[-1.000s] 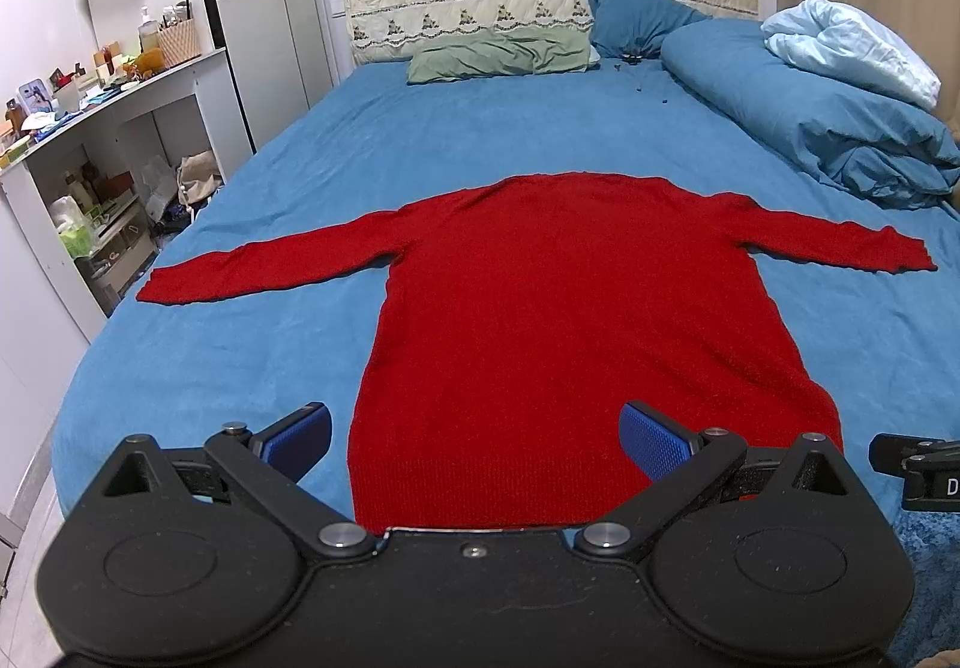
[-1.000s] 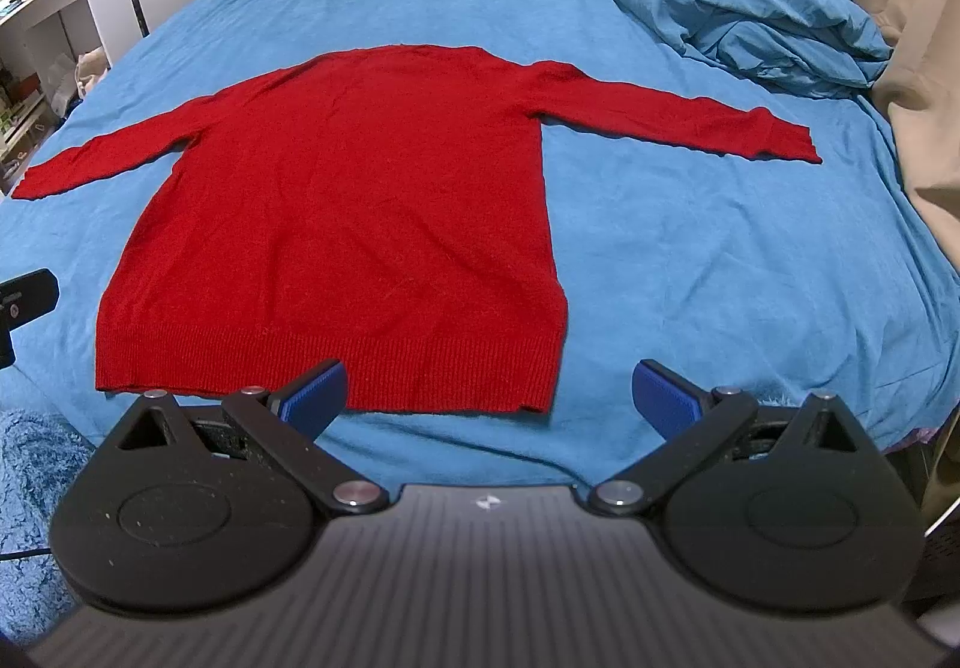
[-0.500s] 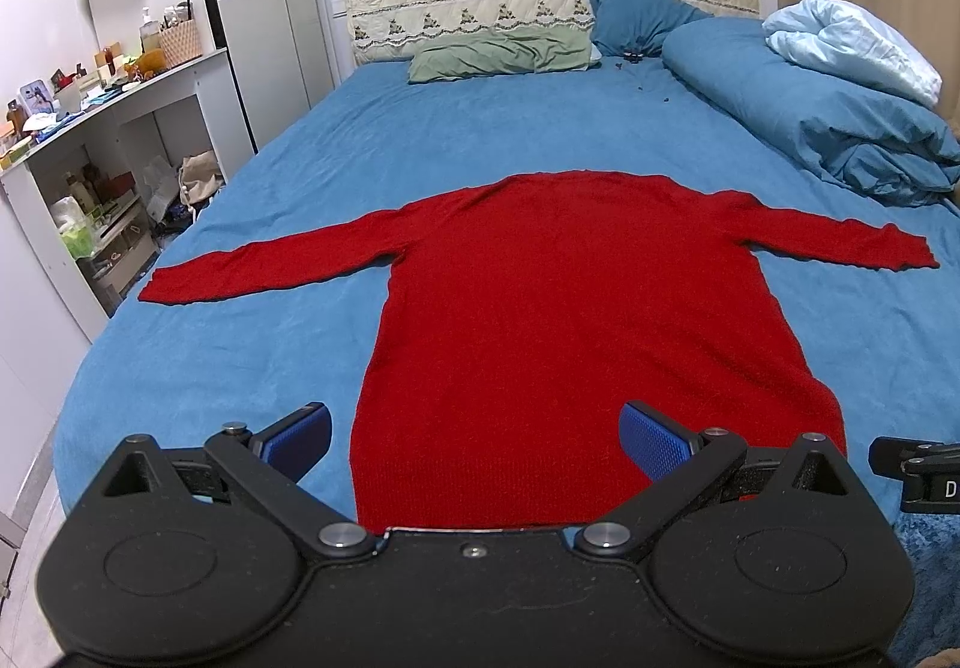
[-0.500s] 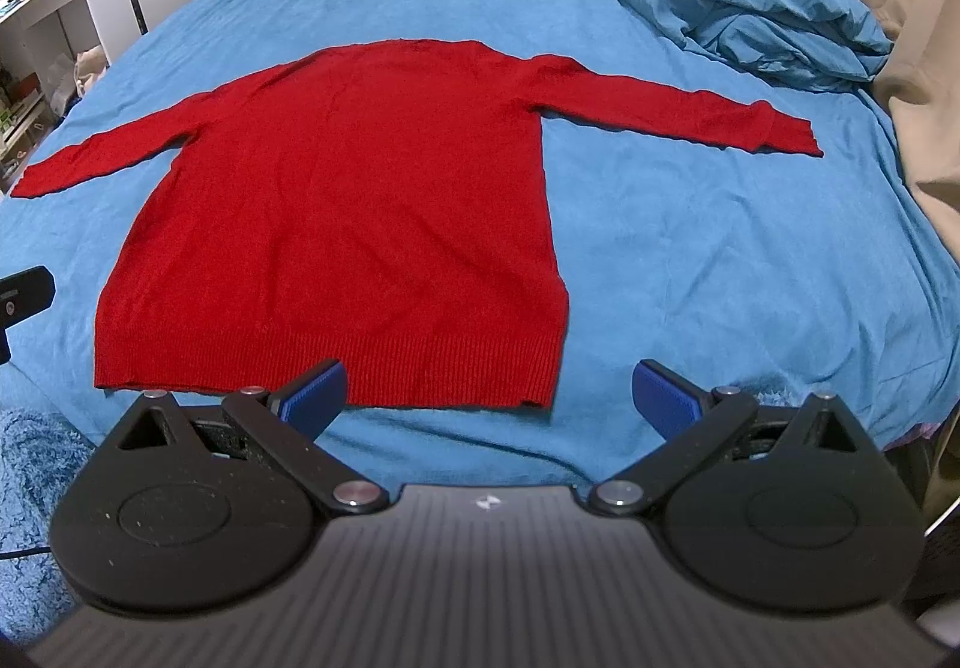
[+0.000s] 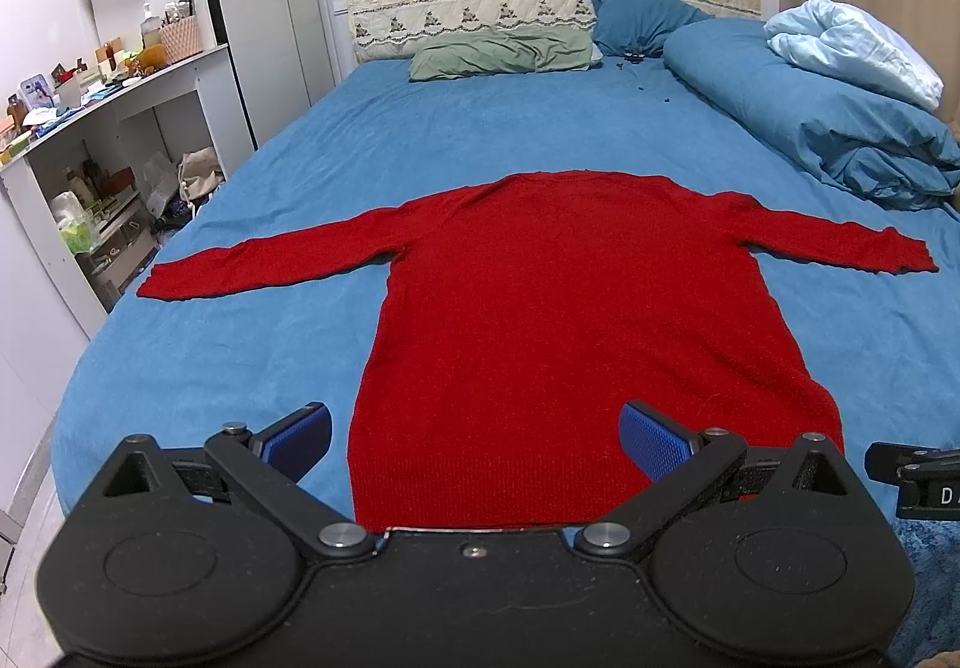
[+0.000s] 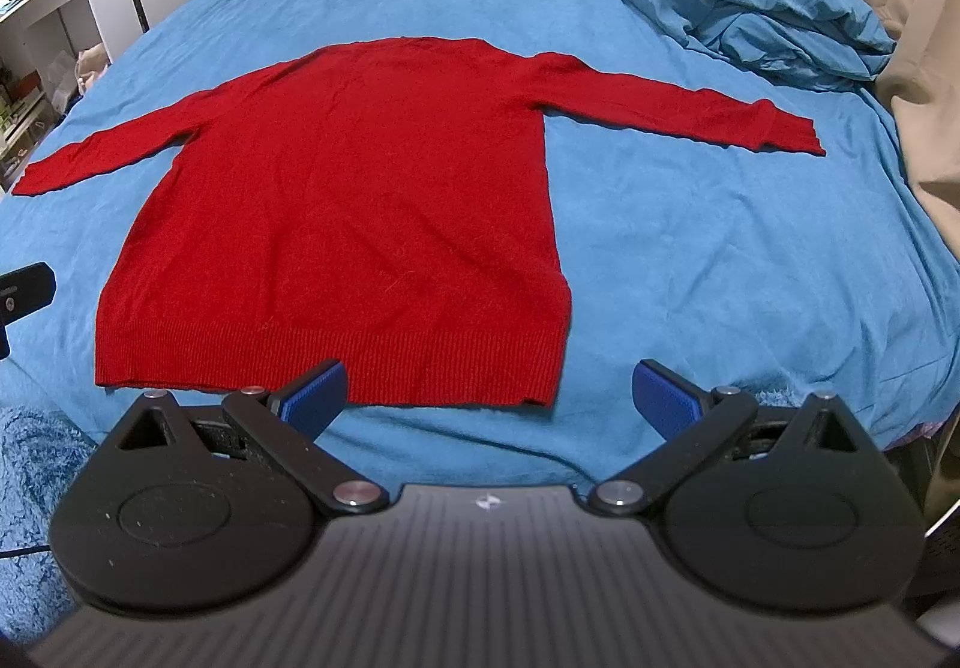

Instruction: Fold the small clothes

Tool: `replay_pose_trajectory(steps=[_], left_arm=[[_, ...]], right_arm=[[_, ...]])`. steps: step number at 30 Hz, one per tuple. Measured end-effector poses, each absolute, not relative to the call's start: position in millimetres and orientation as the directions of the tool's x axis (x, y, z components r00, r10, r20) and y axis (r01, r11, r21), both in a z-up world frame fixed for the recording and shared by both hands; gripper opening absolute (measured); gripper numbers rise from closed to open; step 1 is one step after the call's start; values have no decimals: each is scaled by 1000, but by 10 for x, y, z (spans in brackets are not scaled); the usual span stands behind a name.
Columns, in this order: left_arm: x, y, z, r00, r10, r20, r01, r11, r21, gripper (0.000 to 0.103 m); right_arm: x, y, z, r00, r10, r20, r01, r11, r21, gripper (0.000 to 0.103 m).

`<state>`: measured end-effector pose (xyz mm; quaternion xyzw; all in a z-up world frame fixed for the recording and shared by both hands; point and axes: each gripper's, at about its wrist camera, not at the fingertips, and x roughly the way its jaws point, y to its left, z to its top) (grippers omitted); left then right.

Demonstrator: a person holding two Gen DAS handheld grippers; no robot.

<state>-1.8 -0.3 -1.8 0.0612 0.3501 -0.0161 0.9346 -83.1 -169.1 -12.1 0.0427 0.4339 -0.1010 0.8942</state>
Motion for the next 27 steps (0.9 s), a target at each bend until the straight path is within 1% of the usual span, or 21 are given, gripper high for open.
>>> replay_pose_trajectory(steps=[27], left_arm=[[-23,7,-16,756,19,-654,70,992,109,103]], right_arm=[[-839,-1659,-120,606,-147,-782,216,976,-16,103]])
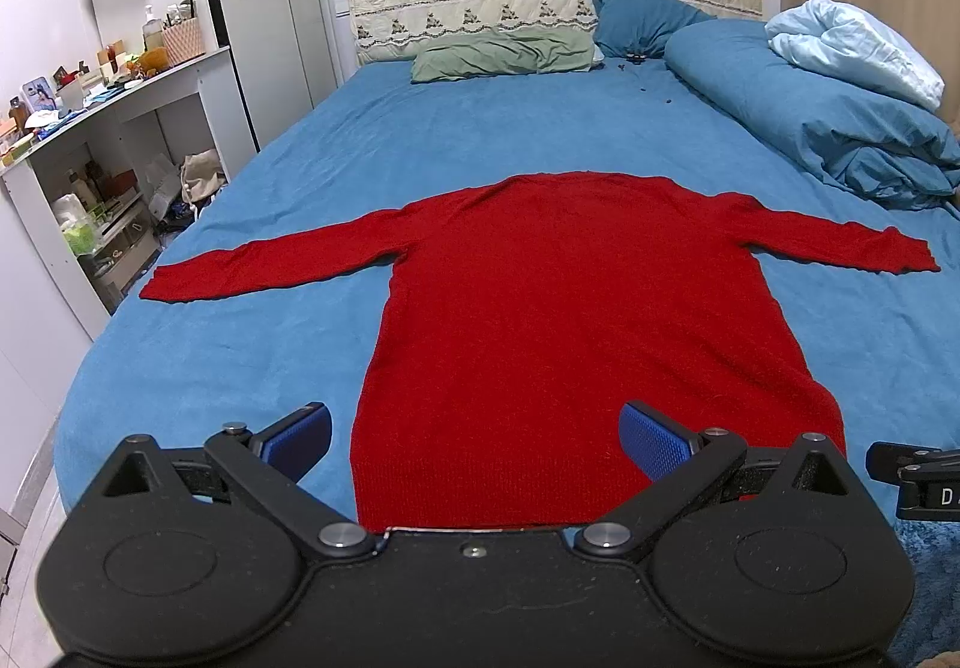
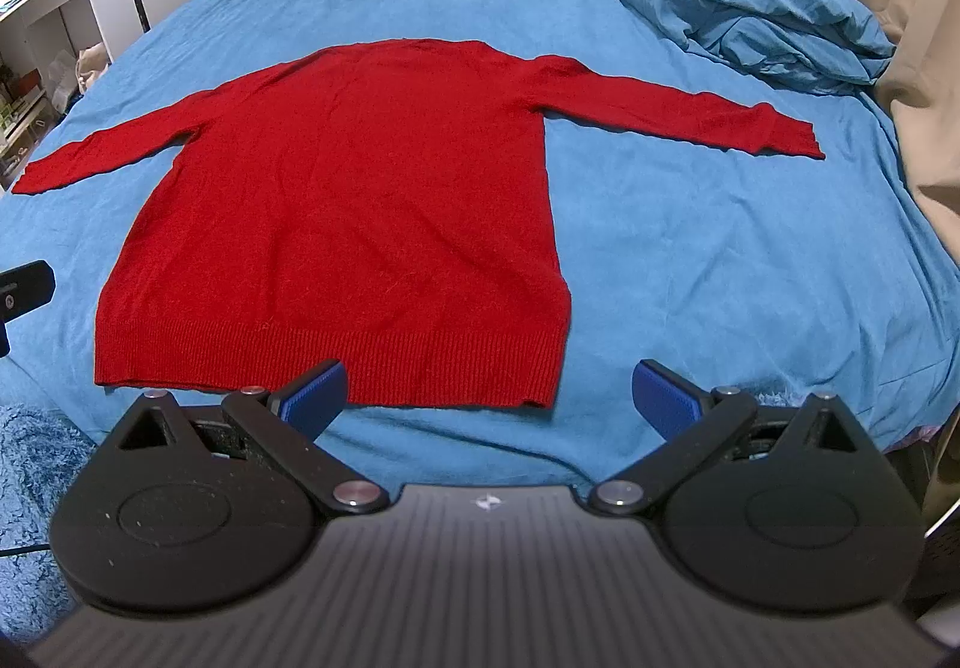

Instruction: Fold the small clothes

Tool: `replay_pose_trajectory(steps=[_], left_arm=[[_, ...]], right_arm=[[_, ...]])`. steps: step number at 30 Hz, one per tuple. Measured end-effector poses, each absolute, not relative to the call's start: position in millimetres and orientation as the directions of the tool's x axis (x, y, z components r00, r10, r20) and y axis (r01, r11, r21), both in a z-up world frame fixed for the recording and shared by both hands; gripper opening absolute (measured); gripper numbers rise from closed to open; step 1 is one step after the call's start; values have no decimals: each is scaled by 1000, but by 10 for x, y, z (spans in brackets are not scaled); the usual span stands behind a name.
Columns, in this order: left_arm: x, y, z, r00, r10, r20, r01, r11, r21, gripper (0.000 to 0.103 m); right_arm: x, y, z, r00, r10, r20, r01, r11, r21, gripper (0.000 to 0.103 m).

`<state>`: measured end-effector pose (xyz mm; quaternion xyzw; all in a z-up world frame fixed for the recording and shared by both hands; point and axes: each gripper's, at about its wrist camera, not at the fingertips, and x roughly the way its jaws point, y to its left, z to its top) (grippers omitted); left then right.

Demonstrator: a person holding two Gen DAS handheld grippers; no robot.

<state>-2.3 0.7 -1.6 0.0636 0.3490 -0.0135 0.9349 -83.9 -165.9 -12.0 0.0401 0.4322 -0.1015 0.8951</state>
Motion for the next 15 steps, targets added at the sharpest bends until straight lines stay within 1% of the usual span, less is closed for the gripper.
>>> replay_pose_trajectory(steps=[15], left_arm=[[-24,-16,17,755,18,-655,70,992,107,103]], right_arm=[[-833,-1655,-89,611,-152,-777,216,976,-21,103]])
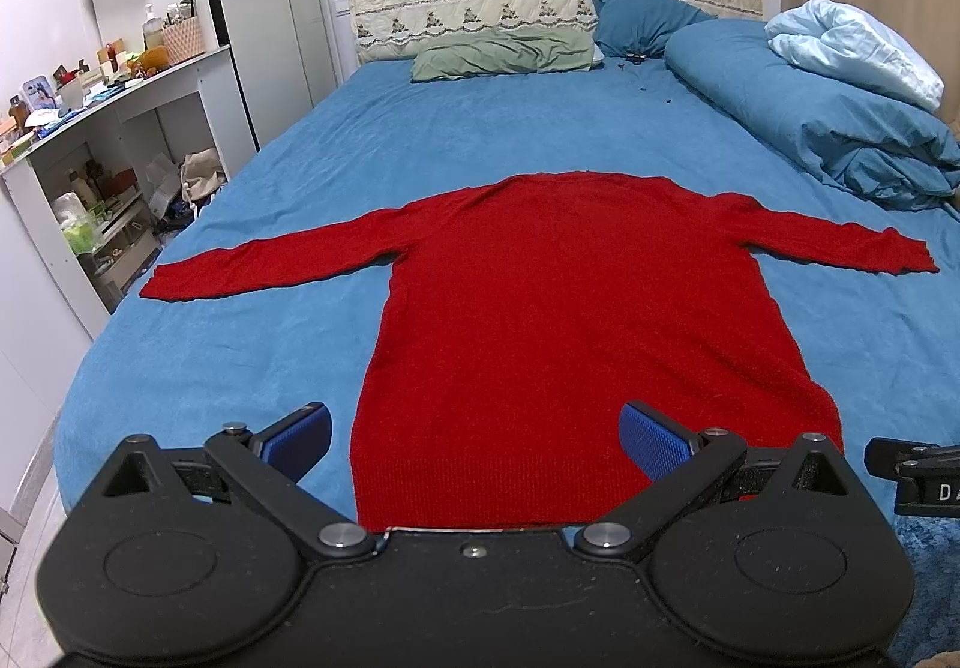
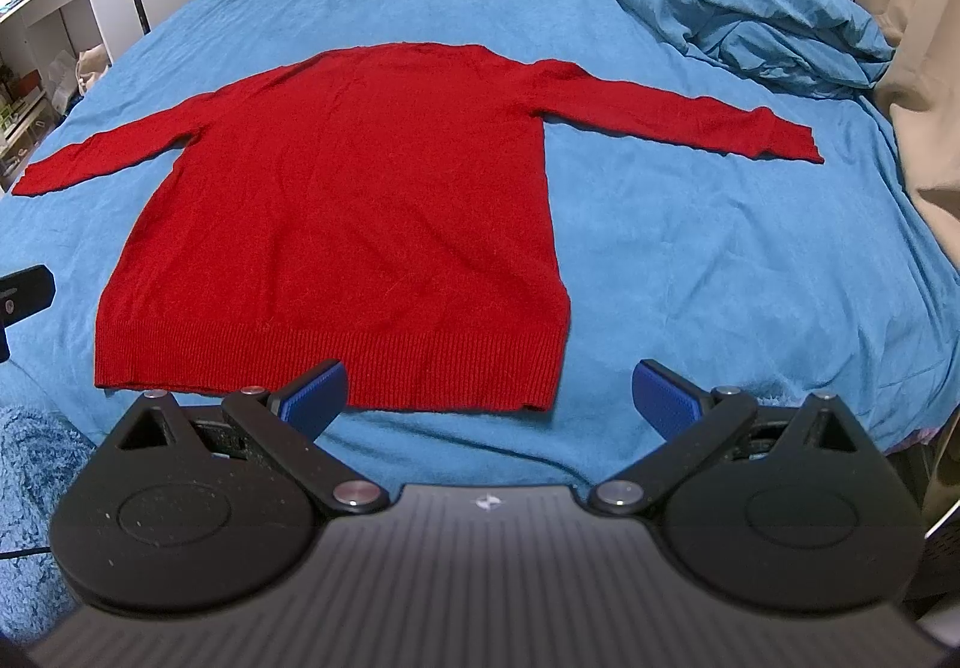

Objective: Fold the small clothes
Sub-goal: 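Lower the right tool to a red sweater sleeve cuff and close on it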

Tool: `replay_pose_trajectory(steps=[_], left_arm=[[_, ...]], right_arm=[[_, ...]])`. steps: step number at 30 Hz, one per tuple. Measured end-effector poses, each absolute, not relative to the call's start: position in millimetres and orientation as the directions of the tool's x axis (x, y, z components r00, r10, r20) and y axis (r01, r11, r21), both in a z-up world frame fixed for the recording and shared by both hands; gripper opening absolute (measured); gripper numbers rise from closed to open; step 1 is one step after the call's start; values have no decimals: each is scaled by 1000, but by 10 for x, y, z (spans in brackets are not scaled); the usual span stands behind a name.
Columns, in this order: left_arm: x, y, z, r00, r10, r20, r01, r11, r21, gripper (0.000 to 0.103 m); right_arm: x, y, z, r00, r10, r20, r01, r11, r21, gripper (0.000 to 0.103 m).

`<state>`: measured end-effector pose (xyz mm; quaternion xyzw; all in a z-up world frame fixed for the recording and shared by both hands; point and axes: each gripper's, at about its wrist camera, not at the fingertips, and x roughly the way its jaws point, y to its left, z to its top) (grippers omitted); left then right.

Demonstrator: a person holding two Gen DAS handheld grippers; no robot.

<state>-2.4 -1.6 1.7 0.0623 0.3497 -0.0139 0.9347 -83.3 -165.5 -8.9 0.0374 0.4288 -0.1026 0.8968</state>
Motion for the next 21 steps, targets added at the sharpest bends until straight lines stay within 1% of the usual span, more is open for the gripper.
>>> replay_pose_trajectory(steps=[5,8,11,14,16,18,21], left_arm=[[-32,-19,96,767,9,-641,76,992,105,103],[65,-60,246,780,0,-626,95,988,118,103],[262,-120,490,821,-21,-570,115,985,129,103],[644,-248,741,857,-62,-511,149,980,130,103],[956,-356,811,863,-83,-498,166,978,124,103],[1335,-485,785,859,-106,-501,186,976,112,103],[1904,-729,597,832,-132,-539,216,972,96,103]], right_arm=[[-807,-1680,-24,617,-154,-772,223,975,-16,103],[-742,-1806,159,641,-151,-752,239,971,9,103],[-618,-2019,424,682,-153,-715,253,967,33,103],[-400,-2389,622,710,-143,-689,279,956,89,103],[-205,-2700,670,725,-143,-674,305,944,128,103],[28,-3035,646,729,-161,-665,340,929,147,103],[424,-3556,463,715,-222,-663,416,897,148,103]])
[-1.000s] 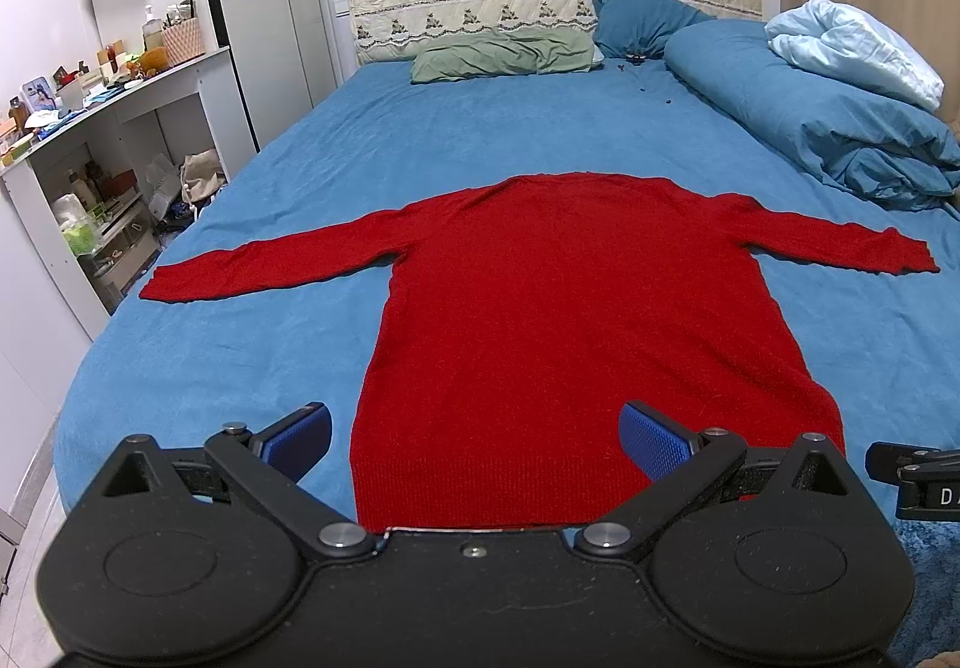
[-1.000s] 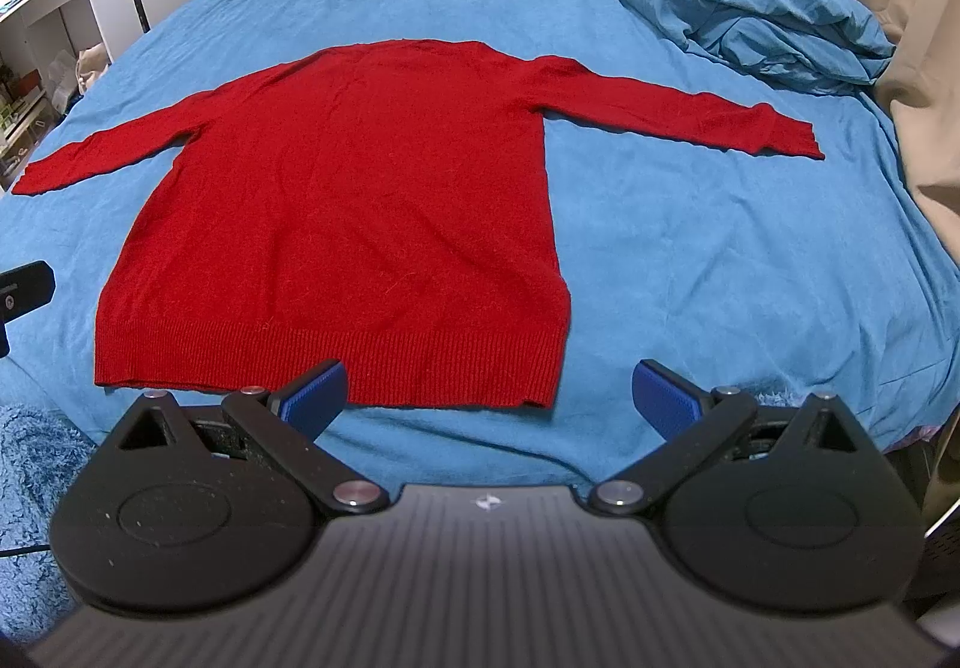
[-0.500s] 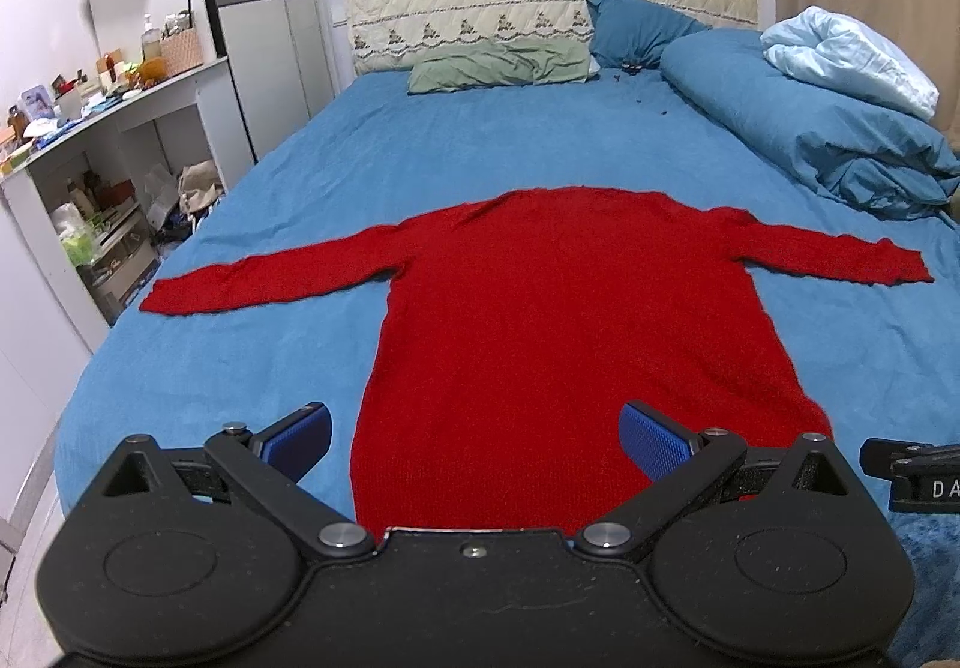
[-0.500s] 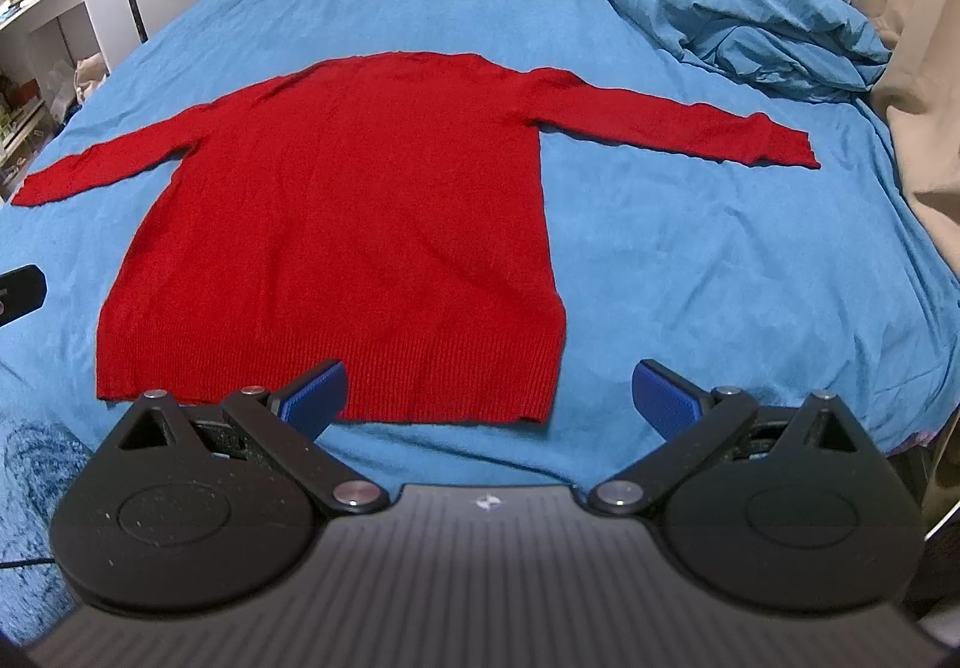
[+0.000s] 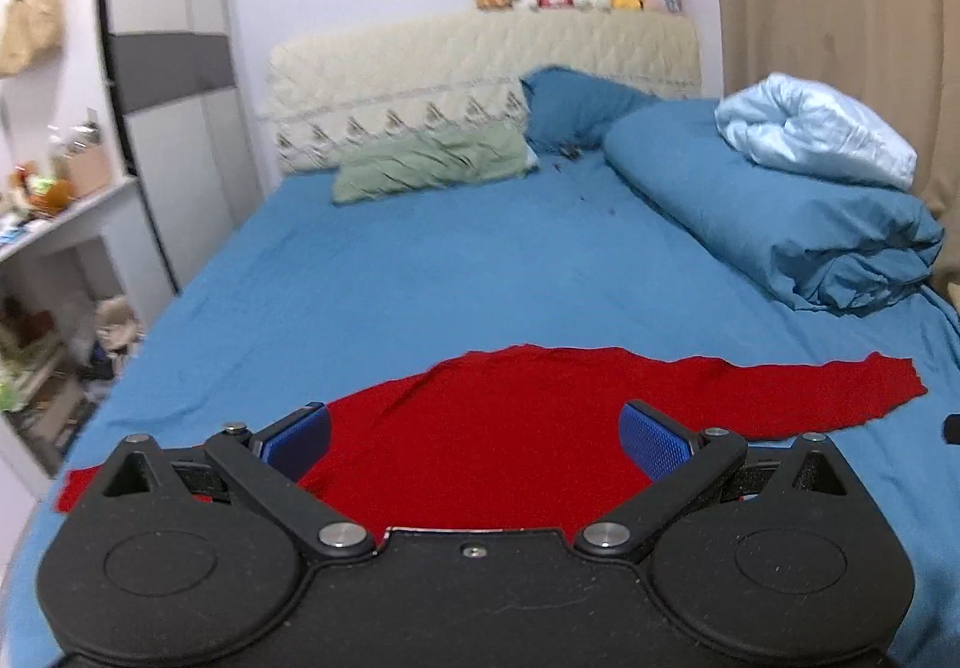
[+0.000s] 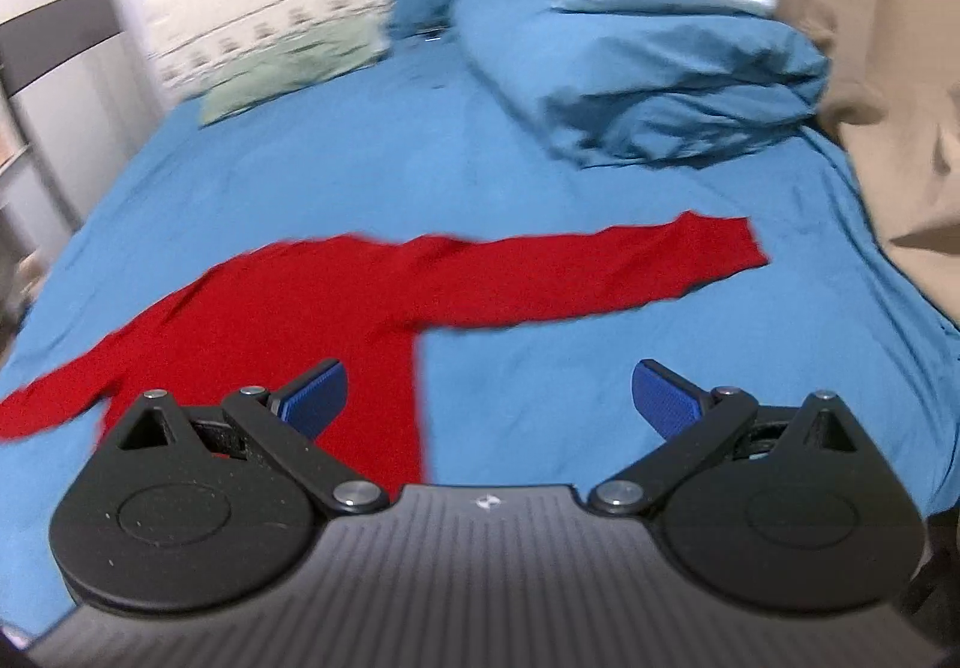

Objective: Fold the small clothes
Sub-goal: 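Lower the right tool to a red sweater sleeve cuff and close on it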

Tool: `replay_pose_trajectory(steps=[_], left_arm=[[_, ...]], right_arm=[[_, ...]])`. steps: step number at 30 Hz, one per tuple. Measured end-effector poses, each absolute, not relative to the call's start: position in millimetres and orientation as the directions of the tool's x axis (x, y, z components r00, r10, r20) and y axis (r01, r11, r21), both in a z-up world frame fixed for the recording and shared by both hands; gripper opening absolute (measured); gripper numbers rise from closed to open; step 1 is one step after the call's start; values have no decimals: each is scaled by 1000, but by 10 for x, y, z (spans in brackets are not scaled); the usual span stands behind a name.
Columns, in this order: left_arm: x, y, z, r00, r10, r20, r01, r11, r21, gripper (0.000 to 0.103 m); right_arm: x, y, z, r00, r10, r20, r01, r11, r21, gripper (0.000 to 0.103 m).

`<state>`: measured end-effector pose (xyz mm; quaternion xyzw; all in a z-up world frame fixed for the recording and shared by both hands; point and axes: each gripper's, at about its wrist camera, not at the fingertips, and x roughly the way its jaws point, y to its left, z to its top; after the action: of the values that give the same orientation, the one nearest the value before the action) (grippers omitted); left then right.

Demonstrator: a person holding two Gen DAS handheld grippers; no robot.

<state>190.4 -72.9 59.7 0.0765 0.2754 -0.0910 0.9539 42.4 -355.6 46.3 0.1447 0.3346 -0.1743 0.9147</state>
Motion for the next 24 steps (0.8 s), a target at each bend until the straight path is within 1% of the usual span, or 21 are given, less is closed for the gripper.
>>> replay_pose_trajectory(steps=[5,7,10,12,14,16,18,21,22,23,24], left_arm=[[2754,-1094,52,781,-176,-599,252,967,44,103],[3079,-1248,-263,736,-186,-651,262,965,21,103],[3407,-1425,-671,692,-186,-697,265,964,7,103],[3598,-1518,-912,679,-176,-713,264,965,13,103],[3741,-1599,-1119,677,-172,-716,266,964,20,103],[3864,-1640,-1267,666,-165,-727,263,965,21,103],[4009,-1688,-1420,648,-159,-745,252,968,13,103],[4108,-1680,-1588,627,-164,-761,244,970,-8,103],[4144,-1668,-1639,616,-167,-770,243,970,-16,103],[4181,-1682,-1684,600,-168,-782,244,970,-21,103],[4218,-1709,-1741,581,-162,-798,246,969,-18,103]], right_arm=[[939,-4350,-122,694,-278,-665,509,842,180,103],[1105,-4634,-406,680,-302,-668,549,813,192,103],[1279,-5015,-836,673,-322,-666,593,773,226,103],[1390,-5218,-1105,652,-332,-682,625,745,235,103],[1491,-5385,-1345,634,-334,-697,649,721,244,90],[1594,-5515,-1534,628,-340,-700,660,710,247,84],[1685,-5608,-1652,631,-367,-683,670,702,242,81],[1819,-5688,-1727,641,-400,-656,676,699,234,70],[1863,-5716,-1736,640,-414,-647,680,697,227,59],[1901,-5733,-1742,640,-426,-639,685,693,224,45],[1927,-5751,-1746,638,-436,-634,691,688,222,40]])
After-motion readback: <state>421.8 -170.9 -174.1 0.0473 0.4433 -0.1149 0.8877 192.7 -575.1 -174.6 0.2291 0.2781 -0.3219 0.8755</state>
